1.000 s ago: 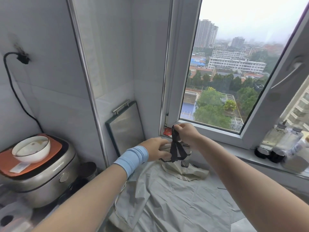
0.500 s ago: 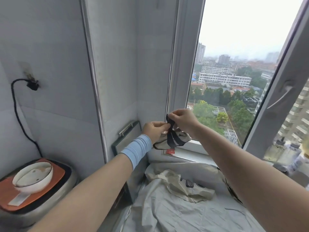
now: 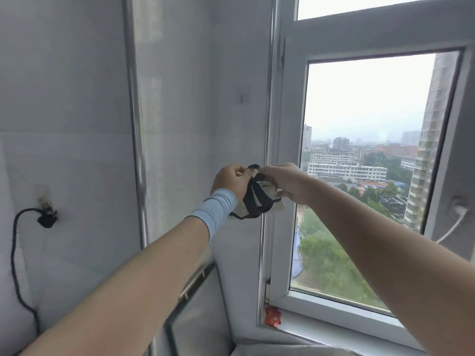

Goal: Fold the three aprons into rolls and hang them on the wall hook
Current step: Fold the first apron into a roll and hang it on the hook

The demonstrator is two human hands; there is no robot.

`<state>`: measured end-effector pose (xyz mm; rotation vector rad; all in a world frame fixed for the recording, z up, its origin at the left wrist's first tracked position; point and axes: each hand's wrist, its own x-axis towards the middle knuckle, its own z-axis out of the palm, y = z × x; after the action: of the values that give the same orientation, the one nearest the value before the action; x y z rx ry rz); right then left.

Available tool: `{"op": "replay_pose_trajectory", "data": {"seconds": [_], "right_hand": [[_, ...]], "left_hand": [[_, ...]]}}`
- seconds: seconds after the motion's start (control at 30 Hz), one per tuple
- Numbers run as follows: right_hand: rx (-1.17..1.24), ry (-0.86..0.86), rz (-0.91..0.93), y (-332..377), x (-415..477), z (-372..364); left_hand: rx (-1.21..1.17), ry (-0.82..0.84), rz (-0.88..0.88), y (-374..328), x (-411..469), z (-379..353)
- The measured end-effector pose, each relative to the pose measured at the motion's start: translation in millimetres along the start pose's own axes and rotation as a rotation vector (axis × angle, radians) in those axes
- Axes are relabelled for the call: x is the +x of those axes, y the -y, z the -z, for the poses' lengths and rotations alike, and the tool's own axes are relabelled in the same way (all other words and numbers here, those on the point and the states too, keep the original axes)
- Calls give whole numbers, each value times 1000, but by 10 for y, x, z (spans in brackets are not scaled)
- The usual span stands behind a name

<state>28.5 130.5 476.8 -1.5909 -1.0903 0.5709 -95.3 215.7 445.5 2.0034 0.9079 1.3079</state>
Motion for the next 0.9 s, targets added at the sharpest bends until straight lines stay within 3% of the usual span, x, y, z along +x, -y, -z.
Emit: {"op": "replay_pose_trajectory", "data": {"seconds": [0.2,0.37,0.47,0.7,0.9], "right_hand": [[21,-97,37,651,590,7],[2,-332,290,929,1205,0],[-37,-389,403,1064,1444,-28],[-102,-554,544,1366,1816,-102],[-252,-633,485,1451,2002,-121]], "left_hand": [[178,-41,-142,-362,840,125],[207,-146,-275,-483,1393,203],[100,-229,-231,-517,1669,241],[89,-347,-117,-651,2191,313],[106,-230,-11,-628,2455,298]]}}
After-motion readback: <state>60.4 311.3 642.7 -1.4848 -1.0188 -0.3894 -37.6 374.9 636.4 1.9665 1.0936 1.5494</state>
